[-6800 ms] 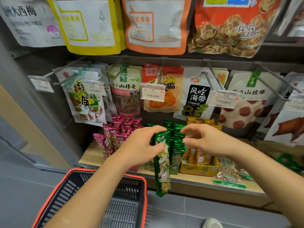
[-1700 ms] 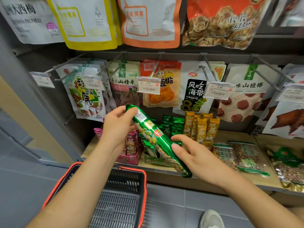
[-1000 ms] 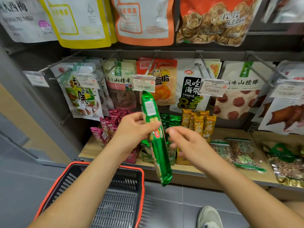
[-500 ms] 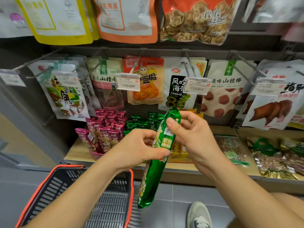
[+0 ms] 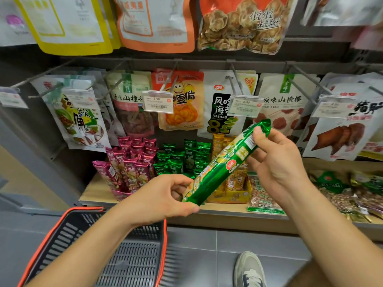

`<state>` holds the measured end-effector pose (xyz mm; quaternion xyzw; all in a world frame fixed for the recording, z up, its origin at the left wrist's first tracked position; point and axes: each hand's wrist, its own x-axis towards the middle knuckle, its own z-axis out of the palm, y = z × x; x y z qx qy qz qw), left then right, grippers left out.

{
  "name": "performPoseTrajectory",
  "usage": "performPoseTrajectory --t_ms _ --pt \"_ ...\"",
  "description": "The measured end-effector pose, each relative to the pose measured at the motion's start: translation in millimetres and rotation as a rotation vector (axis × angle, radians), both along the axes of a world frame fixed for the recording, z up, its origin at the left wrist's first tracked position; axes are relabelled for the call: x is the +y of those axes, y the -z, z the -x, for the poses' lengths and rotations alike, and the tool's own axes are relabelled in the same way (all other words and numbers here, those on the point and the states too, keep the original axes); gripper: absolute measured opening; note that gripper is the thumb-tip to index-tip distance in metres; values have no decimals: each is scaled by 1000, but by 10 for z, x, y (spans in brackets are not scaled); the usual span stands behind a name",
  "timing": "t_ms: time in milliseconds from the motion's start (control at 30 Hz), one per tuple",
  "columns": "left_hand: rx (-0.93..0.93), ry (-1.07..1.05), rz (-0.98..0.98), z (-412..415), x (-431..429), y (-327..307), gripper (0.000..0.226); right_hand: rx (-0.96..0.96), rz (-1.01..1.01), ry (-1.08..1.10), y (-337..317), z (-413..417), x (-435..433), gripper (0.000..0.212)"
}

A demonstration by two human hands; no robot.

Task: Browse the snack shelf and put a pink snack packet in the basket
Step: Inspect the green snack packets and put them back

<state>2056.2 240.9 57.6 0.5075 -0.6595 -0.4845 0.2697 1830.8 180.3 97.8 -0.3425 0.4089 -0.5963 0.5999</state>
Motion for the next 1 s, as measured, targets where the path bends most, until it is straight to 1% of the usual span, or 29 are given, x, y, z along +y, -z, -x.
performPoseTrajectory --t_ms 67,100,167,200,267,333,400,467,533,567,633,700,767,867,900,933,967,1000 --pt "-77 -29 81 -54 -9 10 37 6 -41 -10 5 31 -23 22" --pt "-164 -39 147 -82 -11 20 38 25 -68 -36 2 49 -33 21" --pt "-398 -45 313 -119 4 27 45 93 -119 -102 -2 75 -46 17" --pt "-471 -50 382 -130 8 20 48 141 -134 -119 3 82 -51 18" --pt "-462 -77 421 -152 10 -4 51 207 -148 -109 26 92 -66 27" --pt "-426 -149 352 -185 -1 -34 57 221 -154 -87 54 93 -71 36" --pt "-431 -203 257 -232 -27 -60 59 218 -163 -66 80 81 -68 39" --pt "-333 -283 203 -250 -38 -114 55 205 -168 -51 99 74 -75 32" --pt "-188 -353 208 -245 -29 -159 54 178 -173 -43 101 76 -96 24" --pt "-146 -371 215 -241 -19 -173 55 162 -179 -42 99 80 -107 22" --pt "-79 -369 218 -239 -9 -175 51 145 -205 -45 99 82 -123 24" --pt "-6 -347 177 -247 -17 -164 49 137 -232 -51 110 80 -130 27" --pt "68 -311 102 -284 -34 -146 48 129 -243 -54 122 81 -133 28" --pt "259 -261 -49 -387 -44 -133 41 102 -180 -35 128 75 -128 27" --pt "337 -264 -98 -414 -50 -125 42 86 -144 -28 128 68 -118 28" --pt "400 -286 -130 -430 -59 -106 47 71 -114 -23 129 61 -106 31" --pt "432 -327 -138 -426 -67 -90 51 57 -93 -23 131 51 -93 34" --pt "417 -380 -112 -413 -80 -67 47 43 -83 -31 131 45 -82 35"
